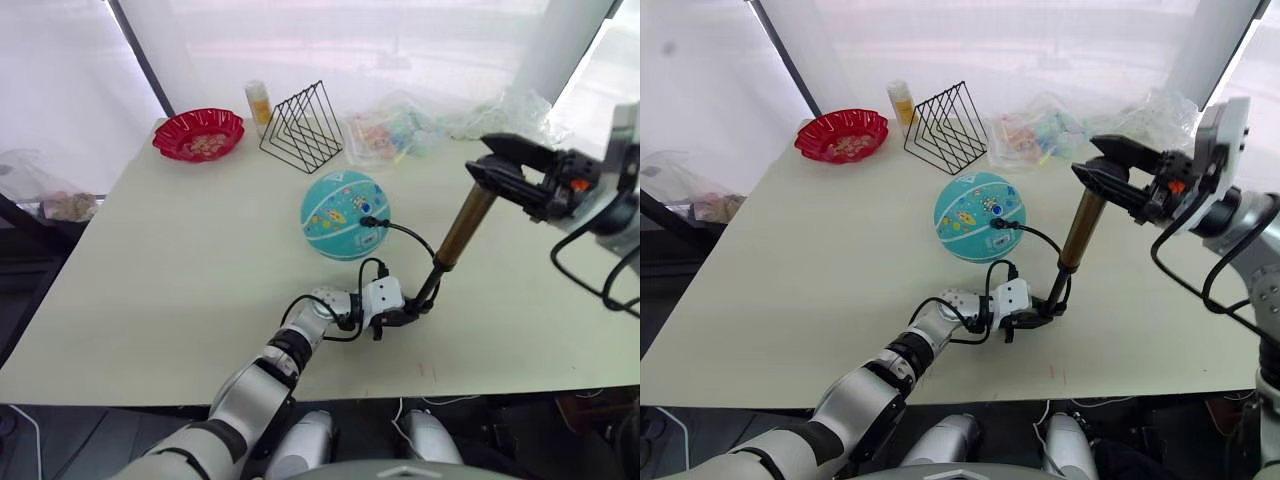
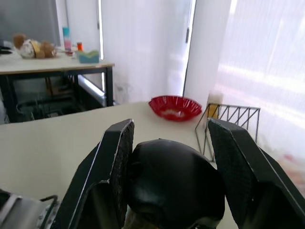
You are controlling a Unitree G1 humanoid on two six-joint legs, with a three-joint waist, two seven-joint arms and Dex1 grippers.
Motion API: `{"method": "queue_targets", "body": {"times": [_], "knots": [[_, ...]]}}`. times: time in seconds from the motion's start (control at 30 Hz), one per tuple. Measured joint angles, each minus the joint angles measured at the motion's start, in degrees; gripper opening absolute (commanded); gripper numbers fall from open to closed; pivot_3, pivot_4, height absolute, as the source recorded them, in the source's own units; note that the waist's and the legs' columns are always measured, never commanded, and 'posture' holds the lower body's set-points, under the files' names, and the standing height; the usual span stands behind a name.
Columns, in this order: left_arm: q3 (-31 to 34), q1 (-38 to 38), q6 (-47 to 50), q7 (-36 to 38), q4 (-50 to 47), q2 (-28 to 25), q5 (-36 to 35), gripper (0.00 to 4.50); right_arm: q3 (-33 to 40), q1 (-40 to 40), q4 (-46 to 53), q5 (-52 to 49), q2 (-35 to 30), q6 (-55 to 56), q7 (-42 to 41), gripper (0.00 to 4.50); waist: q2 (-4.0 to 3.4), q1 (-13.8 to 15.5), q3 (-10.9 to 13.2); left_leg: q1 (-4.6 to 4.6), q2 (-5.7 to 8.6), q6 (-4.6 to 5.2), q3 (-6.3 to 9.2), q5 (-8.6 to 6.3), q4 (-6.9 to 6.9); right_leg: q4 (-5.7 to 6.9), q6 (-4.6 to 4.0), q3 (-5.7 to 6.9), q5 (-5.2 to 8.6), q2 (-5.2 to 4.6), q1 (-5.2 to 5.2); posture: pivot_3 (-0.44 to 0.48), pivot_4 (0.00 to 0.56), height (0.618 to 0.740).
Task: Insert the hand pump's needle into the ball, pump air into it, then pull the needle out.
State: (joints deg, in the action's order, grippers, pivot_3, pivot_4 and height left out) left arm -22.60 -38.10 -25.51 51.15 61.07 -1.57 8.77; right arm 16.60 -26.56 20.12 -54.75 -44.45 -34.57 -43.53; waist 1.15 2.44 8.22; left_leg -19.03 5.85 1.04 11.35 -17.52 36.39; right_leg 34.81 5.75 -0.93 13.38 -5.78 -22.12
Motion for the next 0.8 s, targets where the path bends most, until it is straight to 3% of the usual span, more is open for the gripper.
{"method": "queue_targets", "body": {"times": [0.37,0.5,0.6,0.8], "knots": [[-0.3,0.7,0.1,-0.6,0.9,-0.4,0.1,1.11,2.1,11.7,5.9,3.2,4.6,6.1,-0.7,1.97,0.51,-0.4,-1.0,0.33,-0.05,0.00,-0.06,-0.04,0.00,-0.08,0.00,-0.06,0.04,0.08,0.28,0.000,0.150,0.740],[-0.4,1.1,0.4,-1.2,1.6,-1.5,0.2,1.11,-3.5,17.5,3.7,12.7,7.7,15.0,-3.5,1.97,0.87,-1.4,-1.7,0.54,-0.26,-0.24,0.03,-0.18,-0.19,-0.07,-0.02,-0.10,0.07,0.36,0.65,0.000,0.150,0.740],[-0.4,1.1,0.4,-1.3,1.9,-1.6,0.2,1.11,-5.6,19.4,0.5,16.1,10.2,18.6,-4.0,1.97,0.55,-1.7,-1.9,0.70,-0.25,-0.25,-0.03,-0.18,-0.23,-0.06,-0.06,-0.24,0.09,0.37,0.76,0.000,0.150,0.740],[-0.4,1.2,0.4,-1.3,2.1,-1.6,0.2,1.11,-12.1,20.6,-4.9,23.8,12.2,24.9,-5.9,1.97,0.61,-1.7,-2.0,1.20,-0.25,-0.25,-0.03,-0.18,-0.29,-0.04,-0.12,-0.27,0.12,0.41,0.89,0.000,0.150,0.740]]}}
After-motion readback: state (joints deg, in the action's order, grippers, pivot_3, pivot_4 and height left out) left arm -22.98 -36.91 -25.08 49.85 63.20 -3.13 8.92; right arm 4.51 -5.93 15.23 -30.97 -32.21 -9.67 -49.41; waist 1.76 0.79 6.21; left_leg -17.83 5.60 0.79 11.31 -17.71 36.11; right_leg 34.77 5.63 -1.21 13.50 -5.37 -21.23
